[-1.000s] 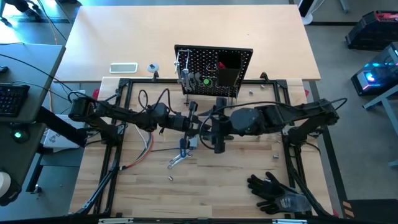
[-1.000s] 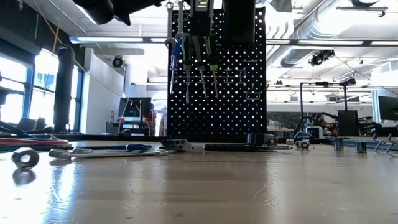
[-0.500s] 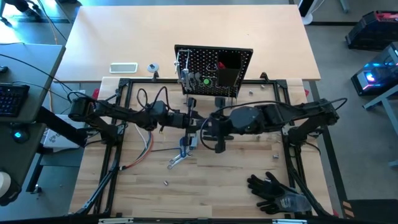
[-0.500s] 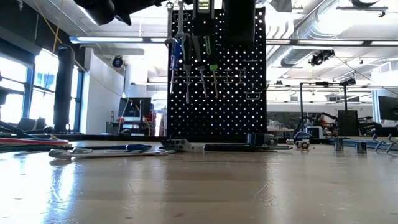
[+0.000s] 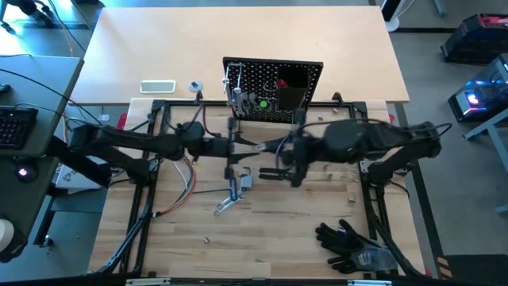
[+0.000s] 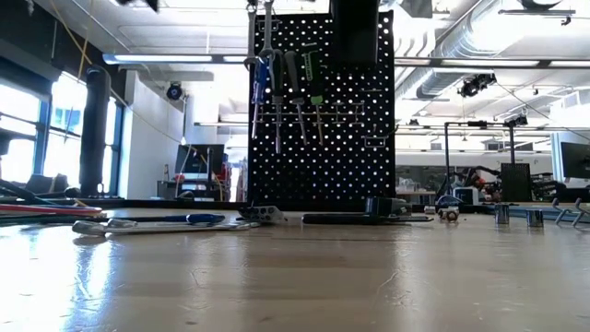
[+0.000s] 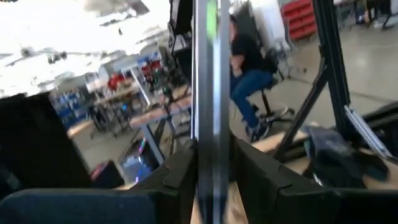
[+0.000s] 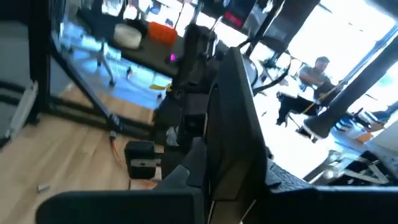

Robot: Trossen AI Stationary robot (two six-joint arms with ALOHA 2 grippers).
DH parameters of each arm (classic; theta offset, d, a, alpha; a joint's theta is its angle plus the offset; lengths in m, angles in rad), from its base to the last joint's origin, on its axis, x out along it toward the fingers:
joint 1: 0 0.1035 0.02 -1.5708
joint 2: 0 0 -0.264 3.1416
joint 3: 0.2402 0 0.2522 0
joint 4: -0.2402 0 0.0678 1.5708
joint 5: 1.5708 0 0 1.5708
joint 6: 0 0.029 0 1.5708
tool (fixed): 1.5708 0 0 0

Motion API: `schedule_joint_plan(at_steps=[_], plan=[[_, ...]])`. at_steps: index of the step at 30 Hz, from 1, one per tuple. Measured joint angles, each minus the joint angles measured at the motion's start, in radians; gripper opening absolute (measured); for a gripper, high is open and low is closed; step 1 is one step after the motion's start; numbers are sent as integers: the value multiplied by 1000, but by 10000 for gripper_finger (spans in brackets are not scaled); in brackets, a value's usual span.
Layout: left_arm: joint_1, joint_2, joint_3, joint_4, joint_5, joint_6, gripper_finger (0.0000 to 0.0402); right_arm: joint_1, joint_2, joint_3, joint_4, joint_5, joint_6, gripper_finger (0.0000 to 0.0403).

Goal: Hang tools onto peg board
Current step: Put the spirit level into the black bin on the peg board

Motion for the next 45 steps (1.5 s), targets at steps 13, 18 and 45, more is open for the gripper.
schedule_joint_plan(at_steps=[13, 18, 45], plan=[[-46, -463, -8, -679, 179, -105, 94, -128, -103, 236, -83, 93, -141, 35], [-77, -600, -5, -837, 175, -206, 95, -317, -101, 312, -225, -7, -57, 35], [-721, -378, -385, -846, -70, -818, 178, -640, -60, 313, -302, -352, 56, 35]])
